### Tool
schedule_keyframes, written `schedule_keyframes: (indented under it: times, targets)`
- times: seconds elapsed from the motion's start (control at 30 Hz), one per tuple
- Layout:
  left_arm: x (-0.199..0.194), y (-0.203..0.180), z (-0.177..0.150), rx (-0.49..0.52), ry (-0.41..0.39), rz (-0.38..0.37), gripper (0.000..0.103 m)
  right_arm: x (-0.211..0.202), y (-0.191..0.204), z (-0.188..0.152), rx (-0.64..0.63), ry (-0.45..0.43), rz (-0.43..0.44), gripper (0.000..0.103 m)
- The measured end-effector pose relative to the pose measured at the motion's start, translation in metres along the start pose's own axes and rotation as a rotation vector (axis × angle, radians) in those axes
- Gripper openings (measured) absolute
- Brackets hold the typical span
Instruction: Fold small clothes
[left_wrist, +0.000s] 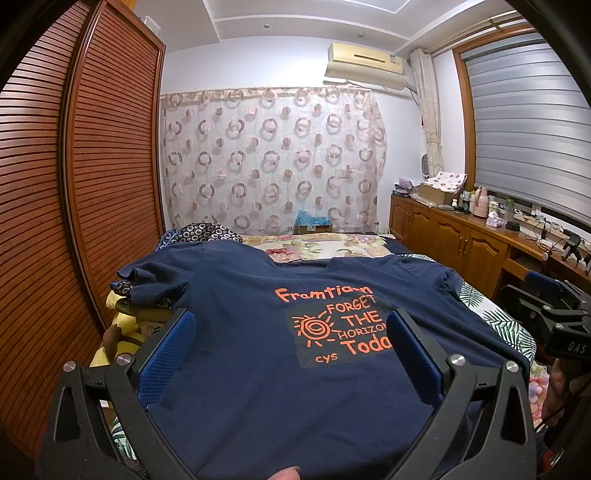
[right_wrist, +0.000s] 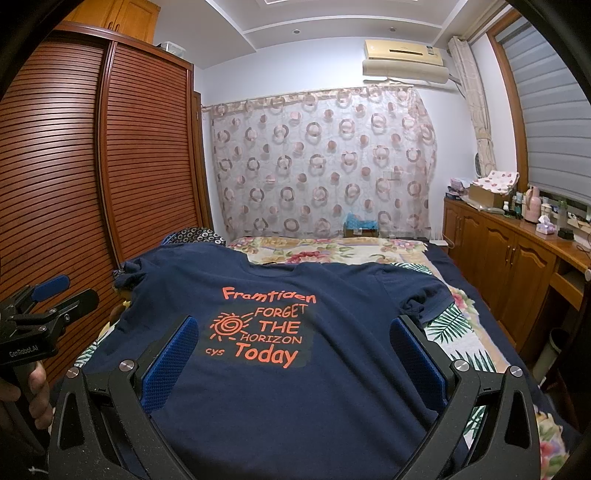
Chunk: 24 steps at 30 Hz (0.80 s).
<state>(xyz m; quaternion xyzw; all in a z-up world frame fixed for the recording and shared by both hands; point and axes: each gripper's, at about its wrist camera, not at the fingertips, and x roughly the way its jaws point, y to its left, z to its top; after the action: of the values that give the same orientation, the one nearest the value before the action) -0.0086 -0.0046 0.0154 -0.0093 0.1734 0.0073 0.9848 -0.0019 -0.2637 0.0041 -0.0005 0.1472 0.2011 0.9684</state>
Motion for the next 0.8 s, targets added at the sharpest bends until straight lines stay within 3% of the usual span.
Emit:
schedule_keyframes:
  times: [0.8]
  targets:
    - [-0.0009, -0.002, -0.0008, 0.002, -0.002, 0.002, 0.103, 0.0014, 0.0009, -0.0011, 0.0, 0.002, 0.002, 0.103]
